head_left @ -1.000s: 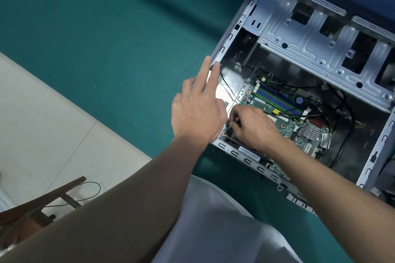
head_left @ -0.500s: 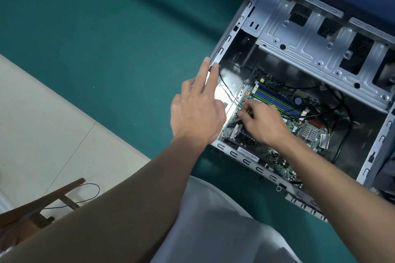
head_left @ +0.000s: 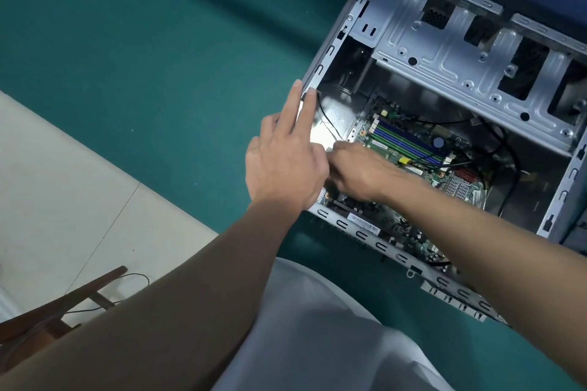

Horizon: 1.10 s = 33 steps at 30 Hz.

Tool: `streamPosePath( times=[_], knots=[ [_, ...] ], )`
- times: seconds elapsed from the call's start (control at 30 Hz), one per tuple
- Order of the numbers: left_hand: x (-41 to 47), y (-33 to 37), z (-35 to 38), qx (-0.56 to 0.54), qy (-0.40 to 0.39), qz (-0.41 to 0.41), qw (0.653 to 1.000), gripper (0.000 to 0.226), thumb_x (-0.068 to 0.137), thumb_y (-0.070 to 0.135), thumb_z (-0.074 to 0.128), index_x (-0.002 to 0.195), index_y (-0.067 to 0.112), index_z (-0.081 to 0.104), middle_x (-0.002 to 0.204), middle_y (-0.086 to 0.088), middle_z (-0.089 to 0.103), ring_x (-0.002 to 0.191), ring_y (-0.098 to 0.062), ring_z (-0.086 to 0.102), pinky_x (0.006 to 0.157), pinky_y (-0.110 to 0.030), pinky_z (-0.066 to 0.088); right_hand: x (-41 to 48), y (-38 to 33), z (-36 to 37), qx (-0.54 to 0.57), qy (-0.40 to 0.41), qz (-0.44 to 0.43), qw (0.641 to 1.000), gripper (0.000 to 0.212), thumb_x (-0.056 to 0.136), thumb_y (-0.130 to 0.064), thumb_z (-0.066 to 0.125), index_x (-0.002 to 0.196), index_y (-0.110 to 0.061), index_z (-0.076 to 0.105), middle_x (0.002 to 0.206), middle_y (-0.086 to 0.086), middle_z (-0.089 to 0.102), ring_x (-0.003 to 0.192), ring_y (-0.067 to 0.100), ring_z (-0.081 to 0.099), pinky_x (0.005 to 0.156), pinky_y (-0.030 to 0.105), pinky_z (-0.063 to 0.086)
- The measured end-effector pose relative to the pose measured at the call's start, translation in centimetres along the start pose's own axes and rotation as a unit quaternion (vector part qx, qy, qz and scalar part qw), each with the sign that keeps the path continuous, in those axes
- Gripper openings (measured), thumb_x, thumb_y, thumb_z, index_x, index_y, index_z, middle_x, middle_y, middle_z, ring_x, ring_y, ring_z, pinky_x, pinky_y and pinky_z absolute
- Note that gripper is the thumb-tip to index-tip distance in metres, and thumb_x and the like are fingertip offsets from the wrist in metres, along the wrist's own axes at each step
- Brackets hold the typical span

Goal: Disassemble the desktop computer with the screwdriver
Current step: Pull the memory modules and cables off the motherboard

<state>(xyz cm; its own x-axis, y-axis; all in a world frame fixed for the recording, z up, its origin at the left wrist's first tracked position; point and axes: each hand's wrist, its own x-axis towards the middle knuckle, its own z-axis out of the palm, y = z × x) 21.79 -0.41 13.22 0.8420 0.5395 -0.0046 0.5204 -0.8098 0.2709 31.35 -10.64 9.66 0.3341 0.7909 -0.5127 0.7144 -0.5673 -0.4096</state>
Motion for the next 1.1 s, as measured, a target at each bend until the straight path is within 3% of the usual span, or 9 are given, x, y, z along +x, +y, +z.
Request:
streamPosePath(
  times=[0.1,0.23,0.33,0.47,0.77,0.97,1.1],
  knots=[
    [-0.1,0.0,0.0,0.003,0.001,0.002,1.000,0.067,0.081,0.026,0.045,0.147,0.026,0.033,0.157,0.012,0.024,0.105,-0.019,0.049,0.069,-0.031,0.036,0.3,-0.6,0.5,-0.092,0.002,0.022,0.995,0.015,0.086,-0.020,0.056,0.075,-0.010,0.057,0.076,0.006,0.057,0.075,0.028,0.058,0.063,0.034,0.047],
    [0.0,0.0,0.0,0.007,0.004,0.000,1.000,0.067,0.081,0.026,0.047,0.146,0.025,0.035,0.157,0.011,0.026,0.104,-0.020,0.050,0.066,-0.029,0.032,0.9,-1.1,0.7,-0.149,-0.021,0.038,0.988,0.032,0.088,-0.027,0.060,0.064,-0.011,0.043,0.058,0.000,0.040,0.068,0.024,0.053,0.059,0.032,0.040],
    [-0.1,0.0,0.0,0.010,0.002,0.004,1.000,0.067,0.081,0.027,0.047,0.147,0.024,0.035,0.157,0.011,0.025,0.103,-0.020,0.050,0.066,-0.029,0.032,1.2,-1.4,0.9,-0.143,-0.045,0.044,0.988,0.036,0.089,-0.016,0.050,0.059,-0.016,0.031,0.058,0.000,0.036,0.070,0.024,0.048,0.066,0.032,0.040],
    [-0.1,0.0,-0.1,0.011,0.003,0.001,1.000,0.067,0.081,0.027,0.048,0.147,0.024,0.036,0.156,0.011,0.027,0.103,-0.019,0.050,0.065,-0.028,0.032,1.4,-1.4,1.3,-0.140,-0.065,0.045,0.987,0.034,0.089,-0.011,0.045,0.059,-0.017,0.030,0.059,0.000,0.036,0.069,0.024,0.046,0.079,0.035,0.042],
    [0.0,0.1,-0.1,0.008,0.006,-0.001,1.000,0.067,0.080,0.026,0.048,0.146,0.024,0.037,0.156,0.011,0.028,0.103,-0.018,0.050,0.065,-0.028,0.032,2.2,-1.0,1.5,-0.133,-0.090,0.087,0.983,0.035,0.085,-0.021,0.060,0.061,-0.018,0.034,0.060,-0.002,0.042,0.050,0.014,0.038,0.062,0.033,0.043],
    [-0.1,0.0,-0.1,0.011,0.005,0.009,1.000,0.068,0.081,0.026,0.050,0.147,0.024,0.035,0.157,0.011,0.025,0.104,-0.020,0.051,0.068,-0.033,0.042,0.7,-0.4,0.3,-0.106,0.035,0.084,0.990,0.031,0.080,-0.037,0.066,0.065,-0.014,0.052,0.060,0.001,0.054,0.056,0.021,0.052,0.052,0.029,0.039],
    [0.0,0.0,-0.2,0.017,-0.006,0.015,1.000,0.068,0.083,0.028,0.046,0.149,0.025,0.029,0.159,0.012,0.018,0.107,-0.020,0.048,0.072,-0.036,0.044,-3.0,0.7,-2.2,-0.023,0.124,0.149,0.981,0.022,0.076,-0.041,0.069,0.073,-0.021,0.063,0.069,-0.004,0.063,0.065,0.018,0.061,0.051,0.024,0.040]
  ],
)
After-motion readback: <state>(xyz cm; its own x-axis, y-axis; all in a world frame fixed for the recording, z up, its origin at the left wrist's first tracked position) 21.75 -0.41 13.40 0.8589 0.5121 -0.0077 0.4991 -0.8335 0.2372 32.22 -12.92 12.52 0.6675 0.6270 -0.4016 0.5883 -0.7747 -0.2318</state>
